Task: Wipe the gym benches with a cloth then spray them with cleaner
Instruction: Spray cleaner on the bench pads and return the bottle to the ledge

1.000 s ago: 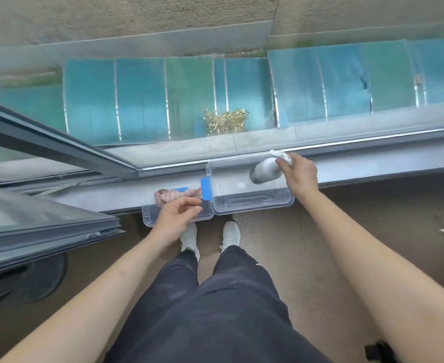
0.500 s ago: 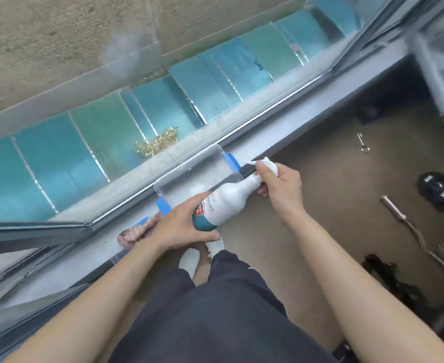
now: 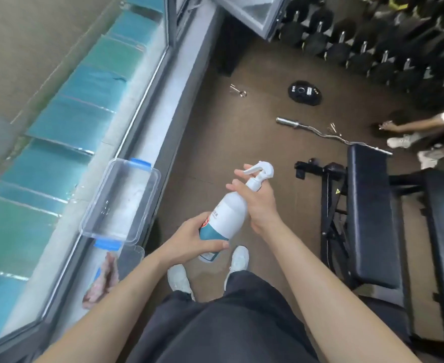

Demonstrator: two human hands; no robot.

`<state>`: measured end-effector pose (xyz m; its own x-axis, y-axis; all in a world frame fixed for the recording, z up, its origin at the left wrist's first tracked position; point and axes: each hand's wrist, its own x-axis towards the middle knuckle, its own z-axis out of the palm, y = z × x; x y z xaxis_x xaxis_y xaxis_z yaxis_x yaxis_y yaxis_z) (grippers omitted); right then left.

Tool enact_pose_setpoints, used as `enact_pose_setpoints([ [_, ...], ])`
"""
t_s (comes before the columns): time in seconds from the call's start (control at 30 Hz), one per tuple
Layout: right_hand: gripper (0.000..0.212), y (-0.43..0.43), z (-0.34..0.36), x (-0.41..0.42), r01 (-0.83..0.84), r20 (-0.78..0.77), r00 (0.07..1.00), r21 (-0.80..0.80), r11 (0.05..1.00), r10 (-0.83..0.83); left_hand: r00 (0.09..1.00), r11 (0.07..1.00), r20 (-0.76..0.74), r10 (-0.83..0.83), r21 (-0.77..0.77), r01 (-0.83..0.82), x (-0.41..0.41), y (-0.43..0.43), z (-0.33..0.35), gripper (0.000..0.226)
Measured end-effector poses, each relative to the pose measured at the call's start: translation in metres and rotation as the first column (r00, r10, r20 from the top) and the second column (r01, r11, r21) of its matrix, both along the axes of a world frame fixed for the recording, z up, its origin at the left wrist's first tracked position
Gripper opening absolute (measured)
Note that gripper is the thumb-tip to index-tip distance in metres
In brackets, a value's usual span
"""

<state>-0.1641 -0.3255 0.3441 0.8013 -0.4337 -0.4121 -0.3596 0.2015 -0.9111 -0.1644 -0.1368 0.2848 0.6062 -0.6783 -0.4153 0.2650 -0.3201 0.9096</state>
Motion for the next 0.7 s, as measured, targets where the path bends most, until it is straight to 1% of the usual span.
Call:
enact_pose_setpoints([
  [0.03,0.046,-0.010,0.003,-0.012,0.070,-0.008,0.998,0.027,0.997,-0.070,0.999,0.999,-0.014,-0.049,-0.004,0.049,-0.006,-0.013,0.002,0.058],
  [0.17,0.030,-0.061,0.013,-0.065,0.278,0.013,0.960,0.043,0.960,-0.278,0.983,0.983,-0.038,-0.179,-0.044,0.178,-0.030,-0.064,0.013,0.061],
  [0.23,0.028,-0.089,0.017,-0.094,0.393,0.022,0.918,0.059,0.917,-0.395,0.965,0.965,-0.062,-0.255,-0.079,0.250,-0.041,-0.090,0.018,0.060],
  [0.33,0.029,-0.123,0.025,-0.141,0.528,0.036,0.845,0.107,0.843,-0.534,0.932,0.933,-0.067,-0.357,-0.084,0.351,-0.061,-0.128,0.023,0.060],
  [0.47,0.030,-0.165,0.031,-0.210,0.686,0.059,0.714,0.139,0.714,-0.697,0.873,0.877,-0.091,-0.480,-0.073,0.475,-0.099,-0.183,0.029,0.055],
  [0.57,0.028,-0.203,0.027,-0.262,0.770,0.063,0.612,0.180,0.612,-0.788,0.845,0.849,-0.091,-0.528,-0.046,0.526,-0.134,-0.226,0.033,0.049],
  [0.63,0.026,-0.231,0.021,-0.296,0.822,0.032,0.526,0.235,0.518,-0.850,0.835,0.841,-0.101,-0.541,-0.031,0.541,-0.161,-0.255,0.033,0.051],
  [0.7,0.024,-0.260,0.014,-0.328,0.863,-0.009,0.425,0.305,0.402,-0.905,0.829,0.836,-0.115,-0.547,-0.010,0.549,-0.187,-0.285,0.036,0.053],
])
